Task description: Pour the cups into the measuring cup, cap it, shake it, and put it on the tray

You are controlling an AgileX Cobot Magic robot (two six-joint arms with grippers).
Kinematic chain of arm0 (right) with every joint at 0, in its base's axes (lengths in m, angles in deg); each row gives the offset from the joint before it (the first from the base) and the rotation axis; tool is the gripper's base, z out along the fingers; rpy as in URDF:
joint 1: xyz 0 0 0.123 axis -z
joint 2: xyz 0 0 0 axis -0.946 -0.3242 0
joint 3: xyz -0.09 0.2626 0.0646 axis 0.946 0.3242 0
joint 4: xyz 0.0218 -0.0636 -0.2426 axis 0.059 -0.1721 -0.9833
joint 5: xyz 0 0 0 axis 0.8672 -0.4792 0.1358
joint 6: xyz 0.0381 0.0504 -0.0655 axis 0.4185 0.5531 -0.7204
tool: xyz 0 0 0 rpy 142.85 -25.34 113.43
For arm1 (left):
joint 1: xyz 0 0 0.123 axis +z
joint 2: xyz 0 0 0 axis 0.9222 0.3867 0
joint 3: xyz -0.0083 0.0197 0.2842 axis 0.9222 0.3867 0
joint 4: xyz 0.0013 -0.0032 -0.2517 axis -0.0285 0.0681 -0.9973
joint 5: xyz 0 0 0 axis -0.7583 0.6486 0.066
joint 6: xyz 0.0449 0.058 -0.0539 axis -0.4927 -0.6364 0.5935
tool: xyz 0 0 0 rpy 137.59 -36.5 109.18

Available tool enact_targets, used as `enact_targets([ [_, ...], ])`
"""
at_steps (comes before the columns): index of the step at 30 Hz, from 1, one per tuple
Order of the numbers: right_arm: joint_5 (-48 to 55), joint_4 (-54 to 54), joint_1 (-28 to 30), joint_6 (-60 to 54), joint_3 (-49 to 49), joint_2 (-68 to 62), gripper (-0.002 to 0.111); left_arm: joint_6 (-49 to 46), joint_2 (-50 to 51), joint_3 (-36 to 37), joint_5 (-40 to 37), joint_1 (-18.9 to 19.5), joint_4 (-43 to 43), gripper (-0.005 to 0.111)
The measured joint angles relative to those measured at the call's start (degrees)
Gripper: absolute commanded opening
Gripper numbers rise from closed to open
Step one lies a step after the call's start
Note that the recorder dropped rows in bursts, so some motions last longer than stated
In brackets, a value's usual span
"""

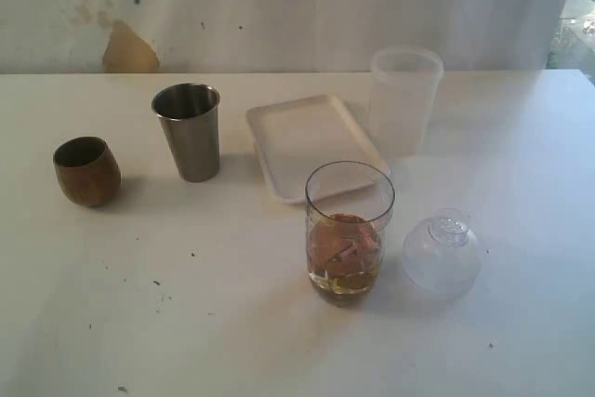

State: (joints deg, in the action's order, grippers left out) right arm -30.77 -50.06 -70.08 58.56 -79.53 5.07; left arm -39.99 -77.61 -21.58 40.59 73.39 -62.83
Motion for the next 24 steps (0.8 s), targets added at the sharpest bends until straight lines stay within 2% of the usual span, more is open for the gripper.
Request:
enact_targets([
  [24,0.0,0.0,0.0,0.0,0.0,0.0,0.001,-1.75,0.0,0.0,-1.42,0.0,0.0,0.001],
])
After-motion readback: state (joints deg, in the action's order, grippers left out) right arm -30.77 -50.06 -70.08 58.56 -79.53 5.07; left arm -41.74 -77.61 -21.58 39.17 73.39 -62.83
